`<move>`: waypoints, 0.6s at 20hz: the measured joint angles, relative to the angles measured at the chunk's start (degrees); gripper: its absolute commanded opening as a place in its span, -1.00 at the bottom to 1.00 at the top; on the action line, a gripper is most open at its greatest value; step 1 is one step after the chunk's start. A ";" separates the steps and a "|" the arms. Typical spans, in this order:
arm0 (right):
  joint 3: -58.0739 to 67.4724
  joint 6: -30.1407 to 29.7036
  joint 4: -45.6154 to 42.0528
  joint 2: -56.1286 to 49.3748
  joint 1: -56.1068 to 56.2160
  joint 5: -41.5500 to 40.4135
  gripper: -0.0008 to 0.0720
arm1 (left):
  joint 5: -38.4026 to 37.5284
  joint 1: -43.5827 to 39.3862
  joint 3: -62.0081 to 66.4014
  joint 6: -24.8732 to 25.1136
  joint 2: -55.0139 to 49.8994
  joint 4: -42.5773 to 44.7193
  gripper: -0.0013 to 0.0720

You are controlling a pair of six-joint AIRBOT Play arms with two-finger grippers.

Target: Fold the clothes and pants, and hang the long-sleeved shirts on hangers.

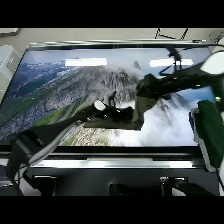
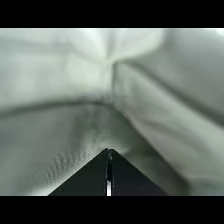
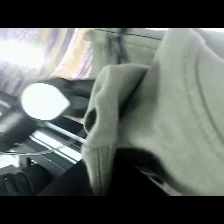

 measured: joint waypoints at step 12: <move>0.09 -13.94 34.07 -34.80 17.46 -21.03 0.94 | -20.85 38.49 -0.66 -7.02 36.48 41.29 -0.91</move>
